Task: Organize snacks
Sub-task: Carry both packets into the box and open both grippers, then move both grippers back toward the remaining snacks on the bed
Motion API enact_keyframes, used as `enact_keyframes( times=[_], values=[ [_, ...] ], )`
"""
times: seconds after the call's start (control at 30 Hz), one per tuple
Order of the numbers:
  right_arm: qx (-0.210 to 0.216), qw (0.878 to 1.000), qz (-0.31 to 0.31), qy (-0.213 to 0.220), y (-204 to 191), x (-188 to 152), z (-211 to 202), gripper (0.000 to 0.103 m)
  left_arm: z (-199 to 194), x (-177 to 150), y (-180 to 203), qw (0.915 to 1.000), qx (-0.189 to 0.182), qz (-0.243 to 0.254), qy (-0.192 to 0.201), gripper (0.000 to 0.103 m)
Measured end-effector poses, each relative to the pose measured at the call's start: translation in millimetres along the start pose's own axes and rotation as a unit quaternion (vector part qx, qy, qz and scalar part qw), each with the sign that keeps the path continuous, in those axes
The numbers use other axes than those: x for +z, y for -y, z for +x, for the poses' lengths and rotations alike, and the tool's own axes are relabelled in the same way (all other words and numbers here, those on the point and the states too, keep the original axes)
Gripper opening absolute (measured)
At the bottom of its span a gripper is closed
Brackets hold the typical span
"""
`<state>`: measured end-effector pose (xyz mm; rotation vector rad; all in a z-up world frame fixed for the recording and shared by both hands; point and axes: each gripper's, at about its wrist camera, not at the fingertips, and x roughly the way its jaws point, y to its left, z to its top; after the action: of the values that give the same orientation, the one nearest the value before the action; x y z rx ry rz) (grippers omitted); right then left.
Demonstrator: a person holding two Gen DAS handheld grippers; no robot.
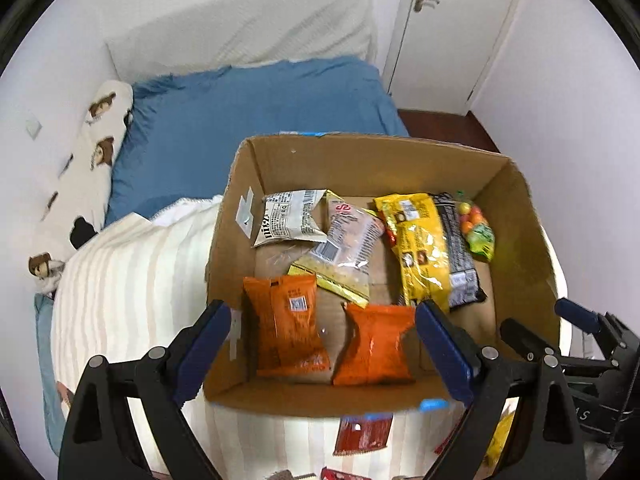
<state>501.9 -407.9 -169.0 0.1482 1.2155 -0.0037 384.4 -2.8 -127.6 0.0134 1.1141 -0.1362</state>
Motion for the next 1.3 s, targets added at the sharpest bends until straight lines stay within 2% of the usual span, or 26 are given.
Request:
enact_keyframes(
  times=[0.17, 0.4, 0.5, 0.63, 0.77, 0.8, 0.87, 0.97, 1.1, 1.2, 1.3],
  values=[
    [0.007, 0.999, -0.004, 0.034, -3, -19, -40, 0.098, -30, -21, 6, 0.9998, -0.012, 0.004, 0.017, 0.094],
    [0.029, 0.998, 0.004, 0.058, 3, -47, -83, 0.098, -69, -50, 12, 0.9991, -0.024, -0.002, 0.035, 0.094],
    [0.035, 0.998, 0.01, 0.056, 7, -63, -92, 0.098, -81, -63, 11, 0.9989, -0.025, -0.009, 0.039, 0.094],
    [0.049, 0.998, 0.033, 0.022, 22, -98, -83, 0.098, -83, -92, 4, 0.9993, -0.01, -0.022, 0.027, 0.094],
    [0.068, 0.994, 0.076, -0.031, 42, -131, -43, 0.097, -59, -133, -12, 0.9985, 0.011, -0.051, -0.019, 0.094],
    [0.074, 0.993, 0.083, -0.039, 46, -138, -34, 0.095, -46, -148, -18, 0.997, 0.015, -0.063, -0.044, 0.094],
    [0.081, 0.99, 0.092, -0.064, 47, -148, -17, 0.073, -25, -170, -26, 0.9932, 0.015, -0.081, -0.082, 0.094],
    [0.094, 0.988, 0.081, -0.087, 39, -164, -3, 0.073, 9, -206, -37, 0.9845, 0.014, -0.107, -0.138, 0.094],
    [0.113, 0.983, 0.069, -0.129, 21, -191, 18, 0.073, 54, -245, -40, 0.9686, -0.005, -0.135, -0.209, 0.094],
    [0.118, 0.977, 0.059, -0.168, 10, -208, 35, 0.073, 75, -257, -35, 0.9634, -0.001, -0.134, -0.232, 0.093],
    [0.117, 0.974, 0.033, -0.192, -5, -225, 51, 0.073, 83, -266, -34, 0.9629, 0.008, -0.131, -0.236, 0.054]
  ],
)
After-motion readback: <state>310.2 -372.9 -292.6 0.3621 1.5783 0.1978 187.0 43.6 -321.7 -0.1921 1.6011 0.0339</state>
